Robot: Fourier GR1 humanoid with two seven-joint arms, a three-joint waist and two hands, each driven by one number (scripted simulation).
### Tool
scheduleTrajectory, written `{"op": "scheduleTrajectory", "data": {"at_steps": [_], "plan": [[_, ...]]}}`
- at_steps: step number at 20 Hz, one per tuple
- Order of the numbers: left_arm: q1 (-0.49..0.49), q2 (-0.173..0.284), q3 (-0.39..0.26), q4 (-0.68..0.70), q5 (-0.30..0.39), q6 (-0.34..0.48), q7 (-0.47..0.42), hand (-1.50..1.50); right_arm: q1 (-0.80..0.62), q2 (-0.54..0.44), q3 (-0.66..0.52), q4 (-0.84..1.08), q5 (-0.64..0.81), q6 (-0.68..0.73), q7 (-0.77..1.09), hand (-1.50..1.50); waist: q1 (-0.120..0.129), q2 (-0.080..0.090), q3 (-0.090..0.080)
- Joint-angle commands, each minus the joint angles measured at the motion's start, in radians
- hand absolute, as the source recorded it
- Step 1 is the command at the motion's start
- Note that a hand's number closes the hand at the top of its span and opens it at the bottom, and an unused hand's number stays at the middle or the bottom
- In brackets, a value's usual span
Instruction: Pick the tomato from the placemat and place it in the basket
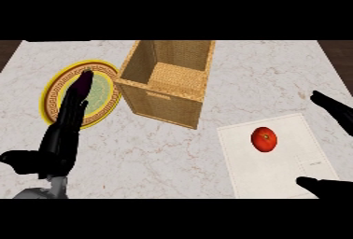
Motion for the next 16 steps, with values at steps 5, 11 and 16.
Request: {"op": "scheduleTrajectory", "data": {"at_steps": [5, 11, 16], "plan": [[0.022, -0.022, -0.030, -0.024, -0.013, -0.009, -0.005, 0.00, -0.120, -0.244, -0.067, -0.179, -0.251, 0.393, 0.414, -1.50, 0.028, 0.006, 0.002], [0.001, -0.063, -0.027, 0.028, -0.051, -0.005, -0.022, 0.00, -0.295, -0.225, -0.066, -0.161, -0.531, 0.465, 0.647, -1.50, 0.032, 0.011, 0.005], [0.015, -0.019, 0.007, -0.065, -0.037, -0.034, 0.054, 0.00, -0.364, -0.229, 0.047, -0.059, -0.399, 0.472, 0.661, -1.50, 0.042, 0.012, 0.006]]}}
